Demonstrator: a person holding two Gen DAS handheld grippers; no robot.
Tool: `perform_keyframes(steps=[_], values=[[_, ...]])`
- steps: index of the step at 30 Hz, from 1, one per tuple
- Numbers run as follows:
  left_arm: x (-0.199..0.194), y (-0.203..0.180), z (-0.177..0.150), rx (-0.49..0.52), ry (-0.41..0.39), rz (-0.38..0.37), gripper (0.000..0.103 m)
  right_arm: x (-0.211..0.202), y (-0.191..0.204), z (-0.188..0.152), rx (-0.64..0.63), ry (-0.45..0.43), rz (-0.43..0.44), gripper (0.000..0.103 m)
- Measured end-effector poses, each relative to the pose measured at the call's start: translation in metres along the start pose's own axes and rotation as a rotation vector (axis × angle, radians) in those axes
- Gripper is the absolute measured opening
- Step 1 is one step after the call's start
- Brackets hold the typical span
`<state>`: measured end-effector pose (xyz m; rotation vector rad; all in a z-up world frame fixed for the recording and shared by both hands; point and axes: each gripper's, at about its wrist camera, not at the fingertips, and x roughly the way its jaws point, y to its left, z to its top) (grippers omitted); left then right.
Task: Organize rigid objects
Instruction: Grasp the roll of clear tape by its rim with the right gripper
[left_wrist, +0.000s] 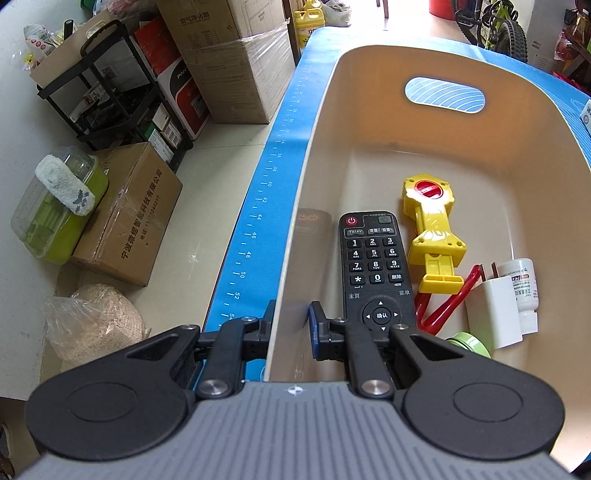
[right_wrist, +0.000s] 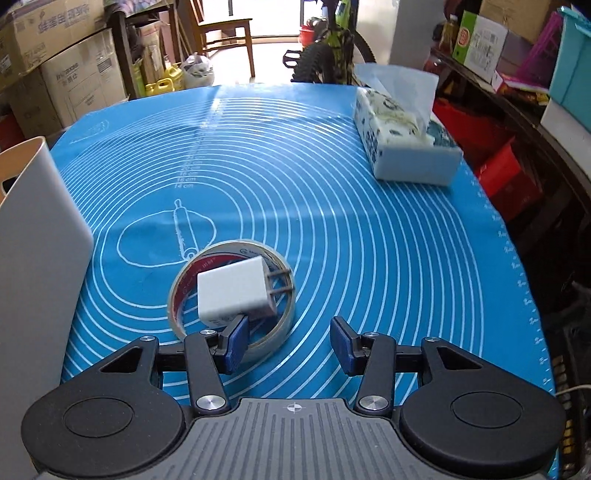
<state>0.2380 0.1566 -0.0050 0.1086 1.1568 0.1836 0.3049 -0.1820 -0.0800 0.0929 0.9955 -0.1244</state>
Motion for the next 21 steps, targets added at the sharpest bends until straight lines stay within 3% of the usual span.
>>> perform_keyframes(steps=[5,6,9,10,15,21], values=[[0.0,0.0,0.0,0.001,0.0,0.001,0.018,0.006,0.002,0.001,0.044,0.024,0.023,0.05],[0.0,0.0,0.0,0.002,-0.001,0.002,0.019,0.007,0.005,0.001,0.043,0.023,0.011,0.044],[0.0,-0.001,0.0,0.005,-0.001,0.006,0.019,0.009,0.018,0.001,-0.001,0.017,-0.04,0.039],[0.0,-0.002,0.0,0.006,0.0,0.008,0.019,0.008,0.02,0.001,-0.005,0.015,-0.029,0.031],[0.0,-0.004,0.0,0.007,0.001,0.013,0.019,0.008,0.021,0.002,0.019,0.008,-0.037,0.016],[0.001,-0.006,0.0,0.01,0.001,0.016,0.02,-0.001,0.005,0.004,0.09,-0.014,-0.005,0.015]])
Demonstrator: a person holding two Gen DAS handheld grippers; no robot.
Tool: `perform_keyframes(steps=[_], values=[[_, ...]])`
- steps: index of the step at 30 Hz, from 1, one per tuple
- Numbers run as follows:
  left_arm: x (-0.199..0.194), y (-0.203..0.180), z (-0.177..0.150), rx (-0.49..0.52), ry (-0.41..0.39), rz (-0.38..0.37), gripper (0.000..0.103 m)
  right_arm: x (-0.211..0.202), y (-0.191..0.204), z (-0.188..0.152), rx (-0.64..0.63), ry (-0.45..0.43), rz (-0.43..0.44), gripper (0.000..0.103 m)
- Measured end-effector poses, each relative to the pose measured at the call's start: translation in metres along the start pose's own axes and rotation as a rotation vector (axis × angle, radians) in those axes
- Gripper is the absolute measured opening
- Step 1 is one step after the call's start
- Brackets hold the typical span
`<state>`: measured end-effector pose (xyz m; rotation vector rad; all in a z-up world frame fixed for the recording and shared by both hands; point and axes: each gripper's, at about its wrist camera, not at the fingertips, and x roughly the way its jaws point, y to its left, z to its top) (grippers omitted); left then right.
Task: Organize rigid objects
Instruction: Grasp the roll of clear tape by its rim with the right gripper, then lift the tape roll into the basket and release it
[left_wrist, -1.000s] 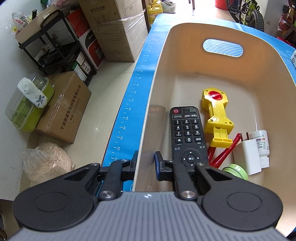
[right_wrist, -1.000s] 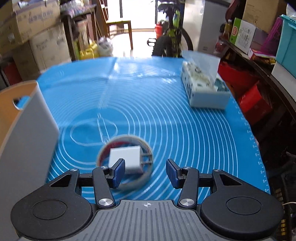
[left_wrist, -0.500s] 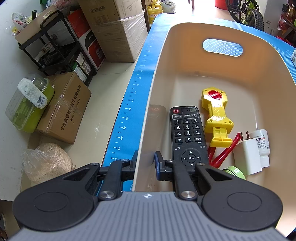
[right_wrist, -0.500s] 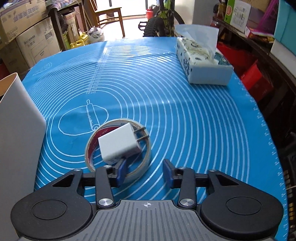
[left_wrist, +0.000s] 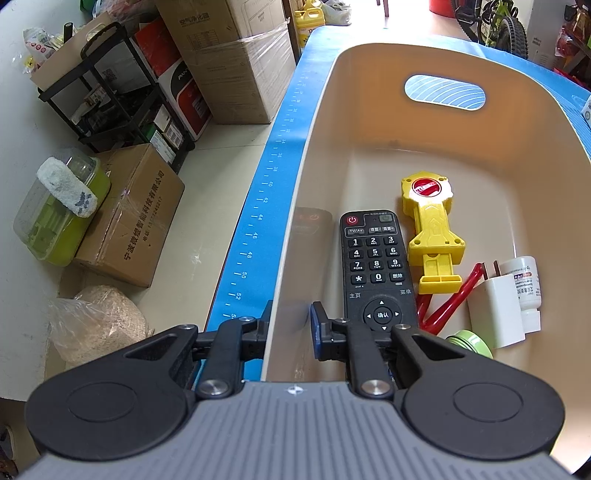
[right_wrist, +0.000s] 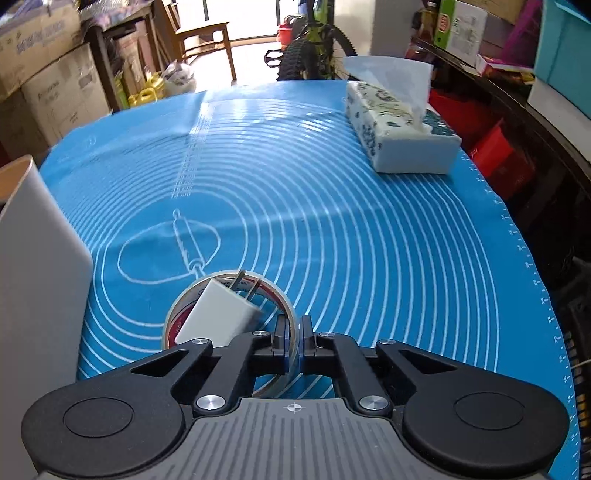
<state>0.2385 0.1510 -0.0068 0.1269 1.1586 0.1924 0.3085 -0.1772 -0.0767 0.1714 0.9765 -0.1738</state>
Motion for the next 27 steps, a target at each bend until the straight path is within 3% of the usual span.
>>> perform_keyframes(steps=[14,27], values=[[0.0,-0.001,0.0,-0.001,0.0,-0.001,0.021,-0.037,-0.001,0.01,0.021,-0.115,0.03,0.015],[0.0,-0.001,0.0,-0.001,0.0,-0.001,0.021,-0.098,0.026,0.016,0.011,-0.259,0.138,0.015]])
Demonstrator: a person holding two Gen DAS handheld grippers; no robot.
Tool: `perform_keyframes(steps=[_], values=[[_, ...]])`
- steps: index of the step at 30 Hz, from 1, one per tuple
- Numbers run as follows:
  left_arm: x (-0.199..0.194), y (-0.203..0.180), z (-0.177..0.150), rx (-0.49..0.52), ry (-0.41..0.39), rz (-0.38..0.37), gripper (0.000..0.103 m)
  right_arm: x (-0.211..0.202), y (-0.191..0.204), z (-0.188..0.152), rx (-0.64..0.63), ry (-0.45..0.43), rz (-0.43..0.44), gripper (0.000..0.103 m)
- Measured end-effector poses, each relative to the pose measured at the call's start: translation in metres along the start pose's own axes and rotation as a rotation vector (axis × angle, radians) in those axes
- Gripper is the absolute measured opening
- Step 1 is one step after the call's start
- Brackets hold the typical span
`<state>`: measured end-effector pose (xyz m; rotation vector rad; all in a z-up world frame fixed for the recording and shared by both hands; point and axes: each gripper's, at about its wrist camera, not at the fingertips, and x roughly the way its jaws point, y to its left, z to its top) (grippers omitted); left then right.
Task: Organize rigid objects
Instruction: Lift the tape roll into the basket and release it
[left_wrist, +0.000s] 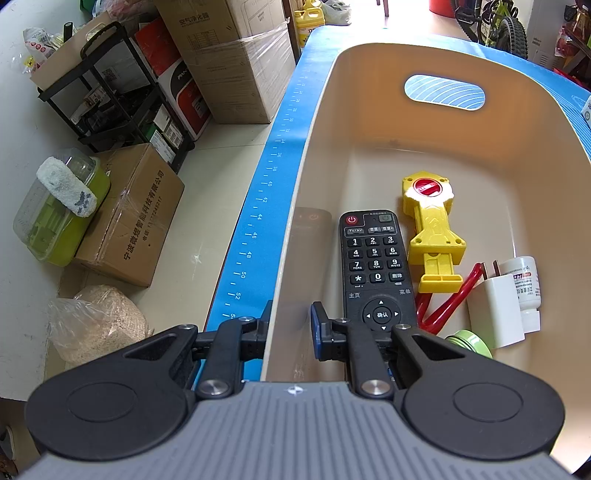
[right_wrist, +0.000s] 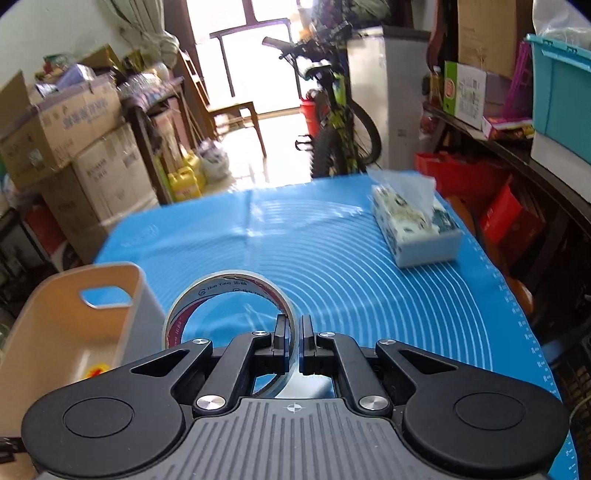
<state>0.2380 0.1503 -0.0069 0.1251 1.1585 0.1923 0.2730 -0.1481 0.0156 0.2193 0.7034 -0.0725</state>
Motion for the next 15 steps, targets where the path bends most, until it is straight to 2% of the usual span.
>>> perform_keyframes(steps=[7,15], values=[[0.0,0.001,0.0,0.001,0.0,0.001,0.021,-0.019,0.037,0.004,-0.052,-0.052,0.095,0.015],[-0.001,0.001,0.0,0.002,0.0,0.002,0.02,-0.019,0.096,-0.013,-0.178,-0.025,0.211,0.015]])
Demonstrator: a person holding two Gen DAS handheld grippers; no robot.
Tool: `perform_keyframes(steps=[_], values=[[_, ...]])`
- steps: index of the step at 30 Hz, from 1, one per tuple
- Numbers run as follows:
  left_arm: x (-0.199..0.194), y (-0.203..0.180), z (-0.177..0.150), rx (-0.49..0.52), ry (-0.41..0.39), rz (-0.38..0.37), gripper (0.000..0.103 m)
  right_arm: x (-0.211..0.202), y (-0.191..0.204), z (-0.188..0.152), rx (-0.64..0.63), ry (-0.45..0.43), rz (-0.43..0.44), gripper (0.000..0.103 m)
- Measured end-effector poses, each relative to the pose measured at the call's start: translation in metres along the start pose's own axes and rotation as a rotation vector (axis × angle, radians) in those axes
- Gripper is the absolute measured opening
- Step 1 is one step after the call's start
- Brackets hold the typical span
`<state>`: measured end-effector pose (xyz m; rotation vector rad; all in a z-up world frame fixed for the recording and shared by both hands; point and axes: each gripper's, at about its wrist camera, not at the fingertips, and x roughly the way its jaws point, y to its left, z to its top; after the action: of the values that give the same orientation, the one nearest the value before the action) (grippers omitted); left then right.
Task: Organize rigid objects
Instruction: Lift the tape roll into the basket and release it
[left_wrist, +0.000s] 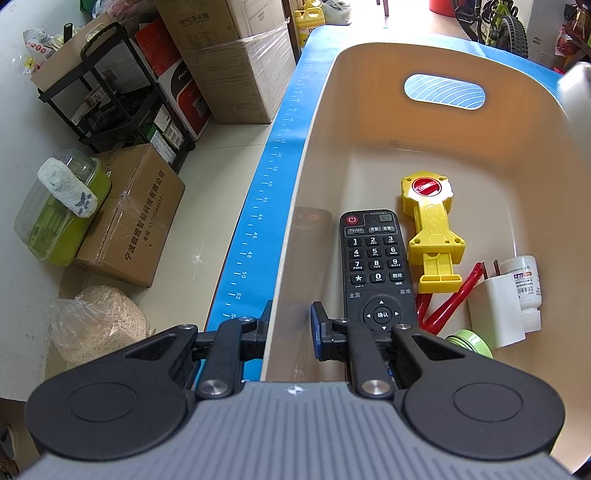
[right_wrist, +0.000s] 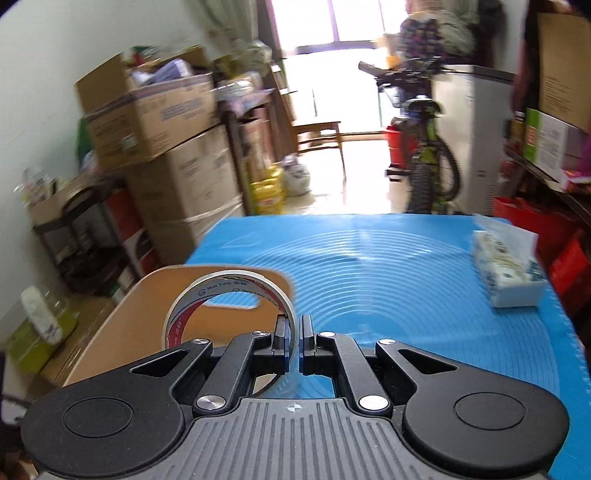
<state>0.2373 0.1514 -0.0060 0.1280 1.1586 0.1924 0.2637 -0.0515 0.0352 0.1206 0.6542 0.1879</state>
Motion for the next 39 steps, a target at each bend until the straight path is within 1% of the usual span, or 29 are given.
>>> perform_keyframes(steps=[2,7,12,18,22,23,24,26,29,30,31,35,39], values=[[0.0,0.0,0.0,0.0,0.0,0.0,0.021,0.004,0.012,-0.003,-0.018,0.017,0.026,0.015],[0.0,-0.001,0.0,-0.001,0.0,0.0,0.02,0.016,0.041,-0.018,-0.105,0.06,0.052,0.015],[0.0,0.0,0.0,0.0,0.0,0.001,0.02,0.032,0.063,-0.037,-0.194,0.148,0.071,0.015],[0.0,0.0,0.0,0.0,0.0,0.001,0.02,0.043,0.072,-0.055,-0.259,0.241,0.083,0.017],[0.0,-0.001,0.0,0.0,0.0,0.001,0.02,0.043,0.071,-0.055,-0.259,0.261,0.098,0.019],[0.0,0.0,0.0,0.0,0.0,0.002,0.02,0.042,0.07,-0.054,-0.25,0.256,0.101,0.021],[0.0,0.0,0.0,0.0,0.0,0.001,0.02,0.041,0.068,-0.053,-0.239,0.25,0.108,0.035],[0.0,-0.001,0.0,0.0,0.001,0.002,0.02,0.037,0.065,-0.05,-0.226,0.245,0.132,0.039],[0.0,-0.001,0.0,0.0,0.001,0.002,0.02,0.028,0.06,-0.043,-0.212,0.22,0.143,0.047],[0.0,-0.001,0.0,0.0,0.0,0.002,0.02,0.024,0.056,-0.04,-0.199,0.21,0.14,0.056],[0.0,-0.001,0.0,0.0,0.0,0.002,0.02,0.02,0.051,-0.036,-0.182,0.196,0.139,0.06],[0.0,0.0,0.0,-0.001,0.0,0.001,0.02,0.008,0.034,-0.022,-0.112,0.146,0.119,0.062],[0.0,0.0,0.0,0.0,0.0,0.002,0.02,0.004,0.006,-0.01,-0.062,0.103,0.062,0.068]])
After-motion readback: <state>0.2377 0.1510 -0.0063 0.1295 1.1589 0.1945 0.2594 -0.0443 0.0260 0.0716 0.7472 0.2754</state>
